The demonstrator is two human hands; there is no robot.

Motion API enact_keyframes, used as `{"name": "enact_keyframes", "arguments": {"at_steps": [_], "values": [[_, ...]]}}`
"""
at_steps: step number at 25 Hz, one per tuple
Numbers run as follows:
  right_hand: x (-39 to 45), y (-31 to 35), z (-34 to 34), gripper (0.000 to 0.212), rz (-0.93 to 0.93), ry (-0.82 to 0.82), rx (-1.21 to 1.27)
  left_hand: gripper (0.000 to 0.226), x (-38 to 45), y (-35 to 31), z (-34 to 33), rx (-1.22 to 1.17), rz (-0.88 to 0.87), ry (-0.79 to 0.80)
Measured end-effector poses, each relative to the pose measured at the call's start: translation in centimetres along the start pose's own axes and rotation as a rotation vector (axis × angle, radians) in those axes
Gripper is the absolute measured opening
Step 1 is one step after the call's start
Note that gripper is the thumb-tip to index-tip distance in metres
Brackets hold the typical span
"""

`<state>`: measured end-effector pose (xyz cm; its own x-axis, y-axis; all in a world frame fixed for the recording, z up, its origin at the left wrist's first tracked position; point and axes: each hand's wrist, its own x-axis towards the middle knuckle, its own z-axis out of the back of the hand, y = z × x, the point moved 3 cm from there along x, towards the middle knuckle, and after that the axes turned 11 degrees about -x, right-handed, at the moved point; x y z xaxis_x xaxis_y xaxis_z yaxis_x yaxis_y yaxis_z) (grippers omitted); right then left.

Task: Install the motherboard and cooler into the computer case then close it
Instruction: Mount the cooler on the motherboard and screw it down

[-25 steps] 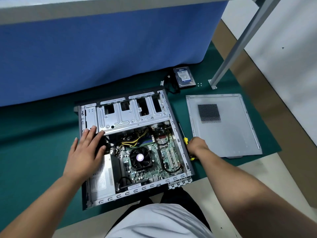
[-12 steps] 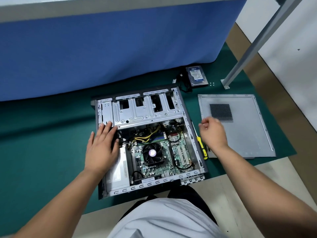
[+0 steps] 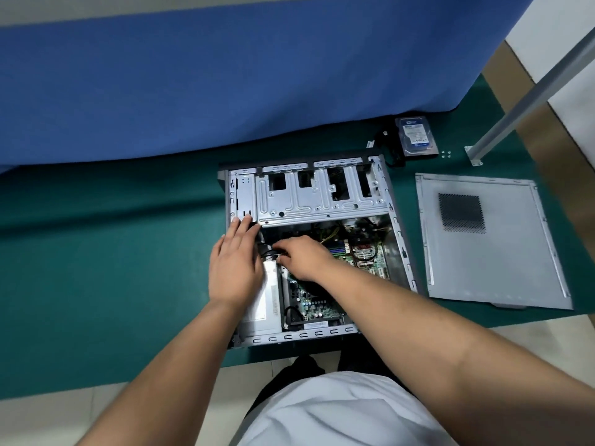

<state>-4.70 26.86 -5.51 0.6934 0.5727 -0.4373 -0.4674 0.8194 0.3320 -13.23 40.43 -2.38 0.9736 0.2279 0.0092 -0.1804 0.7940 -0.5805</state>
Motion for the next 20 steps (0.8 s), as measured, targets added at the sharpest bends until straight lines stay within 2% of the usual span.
{"name": "enact_keyframes", "arguments": {"at_steps": [3,7,10,14,20], "values": [[1.0,0.0,-0.8,0.023,-0.051,-0.045,0.070,0.060,0.2,0.5,0.2,-0.100,0.002,-0.038],[-0.4,-2.6,-0.4,0.011,-0.124,-0.200,0.307,0.040,-0.1,1.3,0.9,-0.295,0.072,-0.176],[-2.1,-4.5,-0.1,0.009,-0.178,-0.266,0.452,0.028,-0.2,0.8,1.0,-0.212,0.035,-0.155],[-3.1,-5.3,-0.1,0.008,-0.194,-0.273,0.527,0.029,0.2,-0.2,0.3,-0.087,-0.015,-0.047],[-3.7,-5.0,0.0,0.011,-0.170,-0.286,0.537,0.023,1.2,-0.5,-0.1,-0.052,0.021,-0.066]]}}
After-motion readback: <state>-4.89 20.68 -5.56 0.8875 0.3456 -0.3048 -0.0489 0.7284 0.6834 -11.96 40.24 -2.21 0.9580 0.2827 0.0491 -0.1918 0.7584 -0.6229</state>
